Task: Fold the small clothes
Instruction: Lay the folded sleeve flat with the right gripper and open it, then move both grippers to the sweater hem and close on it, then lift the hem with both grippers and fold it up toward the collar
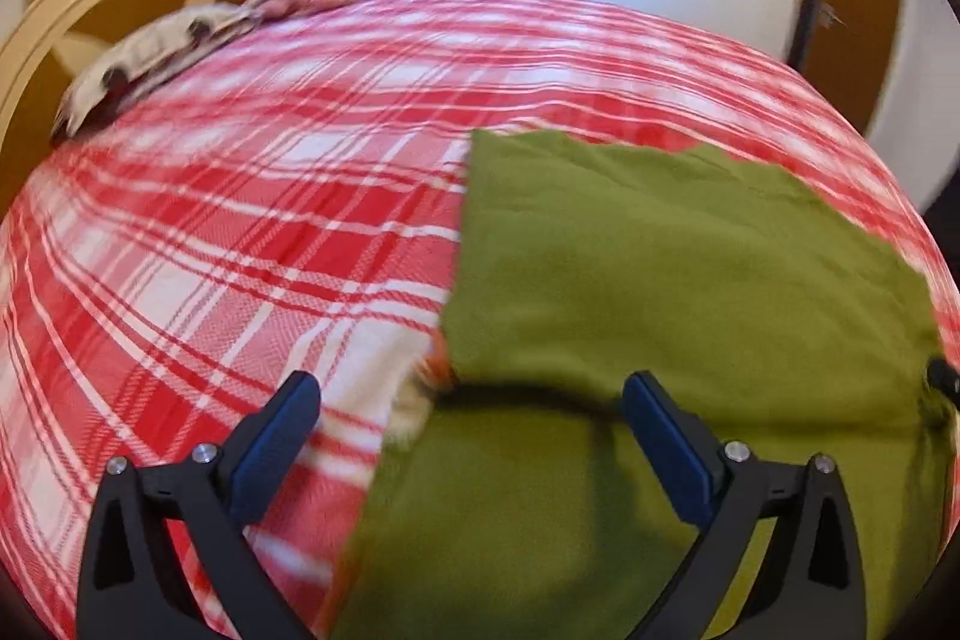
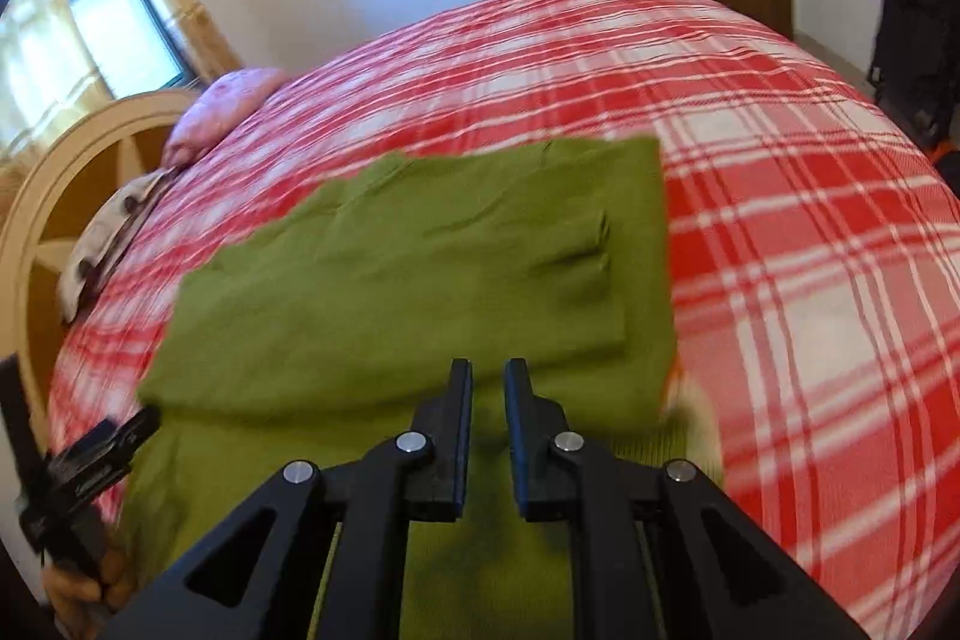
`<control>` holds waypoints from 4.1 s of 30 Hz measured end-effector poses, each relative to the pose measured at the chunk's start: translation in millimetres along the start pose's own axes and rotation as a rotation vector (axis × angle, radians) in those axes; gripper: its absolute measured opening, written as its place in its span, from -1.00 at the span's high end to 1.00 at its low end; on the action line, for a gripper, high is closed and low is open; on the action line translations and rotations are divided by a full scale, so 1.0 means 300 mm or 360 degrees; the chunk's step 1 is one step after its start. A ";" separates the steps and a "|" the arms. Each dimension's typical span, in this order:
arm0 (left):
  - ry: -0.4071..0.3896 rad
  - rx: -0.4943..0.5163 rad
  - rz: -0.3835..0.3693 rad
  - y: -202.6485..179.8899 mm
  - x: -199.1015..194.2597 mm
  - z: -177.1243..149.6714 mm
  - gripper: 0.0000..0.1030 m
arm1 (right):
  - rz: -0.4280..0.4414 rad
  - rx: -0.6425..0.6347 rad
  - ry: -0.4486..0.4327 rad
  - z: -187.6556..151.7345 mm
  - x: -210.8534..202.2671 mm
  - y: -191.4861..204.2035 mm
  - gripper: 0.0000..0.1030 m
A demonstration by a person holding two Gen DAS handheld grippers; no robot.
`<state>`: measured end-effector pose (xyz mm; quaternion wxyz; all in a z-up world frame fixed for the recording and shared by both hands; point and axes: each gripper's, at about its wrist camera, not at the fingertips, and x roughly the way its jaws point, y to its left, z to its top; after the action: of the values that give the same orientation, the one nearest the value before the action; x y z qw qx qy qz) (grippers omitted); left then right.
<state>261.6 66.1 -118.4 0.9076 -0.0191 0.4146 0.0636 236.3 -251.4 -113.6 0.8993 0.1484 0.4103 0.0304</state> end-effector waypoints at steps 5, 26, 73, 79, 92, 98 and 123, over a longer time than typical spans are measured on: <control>0.0019 0.0115 -0.0116 -0.036 -0.084 -0.082 -1.00 | -0.0075 -0.0187 0.0126 -0.164 -0.078 0.035 0.78; -0.0043 0.0374 -0.0047 -0.121 -0.213 -0.353 -1.00 | -0.0224 -0.0543 -0.0065 -0.581 -0.269 0.165 -0.56; 0.0033 0.0294 -0.0363 0.260 -0.441 -0.616 -1.00 | -0.0014 -0.0134 0.0024 -0.750 -0.568 -0.025 -0.55; 0.0103 0.0195 -0.0432 0.327 -0.429 -0.672 -0.98 | -0.0001 -0.0079 0.0035 -0.761 -0.571 -0.044 -0.55; 0.0243 0.0093 -0.0583 0.362 -0.381 -0.741 -0.65 | 0.0007 -0.0059 0.0102 -0.781 -0.578 -0.107 -0.55; 0.0268 0.0090 -0.0605 0.351 -0.372 -0.749 -0.54 | 0.0042 -0.0025 0.0139 -0.798 -0.581 -0.143 -0.55; 0.0320 0.0110 -0.0762 0.337 -0.368 -0.774 0.40 | 0.0256 -0.0069 0.0352 -0.876 -0.518 -0.125 0.48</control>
<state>2.7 135.0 -185.3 0.8511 -0.0918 0.4884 -0.1694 -65.2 -251.0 -174.0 0.8461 0.1571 0.4931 0.1274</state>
